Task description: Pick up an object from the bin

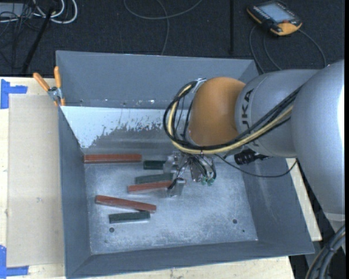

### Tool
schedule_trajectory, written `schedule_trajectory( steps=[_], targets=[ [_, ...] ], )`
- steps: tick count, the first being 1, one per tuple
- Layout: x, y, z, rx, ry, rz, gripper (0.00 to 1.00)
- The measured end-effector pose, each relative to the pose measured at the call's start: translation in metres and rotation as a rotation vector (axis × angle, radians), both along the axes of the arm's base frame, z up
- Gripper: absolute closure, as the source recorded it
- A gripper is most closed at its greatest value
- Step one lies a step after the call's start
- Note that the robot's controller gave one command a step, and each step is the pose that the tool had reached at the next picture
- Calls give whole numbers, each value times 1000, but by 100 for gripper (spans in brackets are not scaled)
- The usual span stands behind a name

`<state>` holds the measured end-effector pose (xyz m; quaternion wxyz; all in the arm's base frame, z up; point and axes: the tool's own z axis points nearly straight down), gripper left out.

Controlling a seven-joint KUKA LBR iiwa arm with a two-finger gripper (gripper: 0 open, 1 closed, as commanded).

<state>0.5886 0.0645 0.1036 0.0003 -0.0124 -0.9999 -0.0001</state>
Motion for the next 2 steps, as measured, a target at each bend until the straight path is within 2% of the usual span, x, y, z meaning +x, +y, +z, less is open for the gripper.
schedule_trajectory(
  steps=[2],
  targets=[
    [1,0,15,0,-3,1,100]
  ],
)
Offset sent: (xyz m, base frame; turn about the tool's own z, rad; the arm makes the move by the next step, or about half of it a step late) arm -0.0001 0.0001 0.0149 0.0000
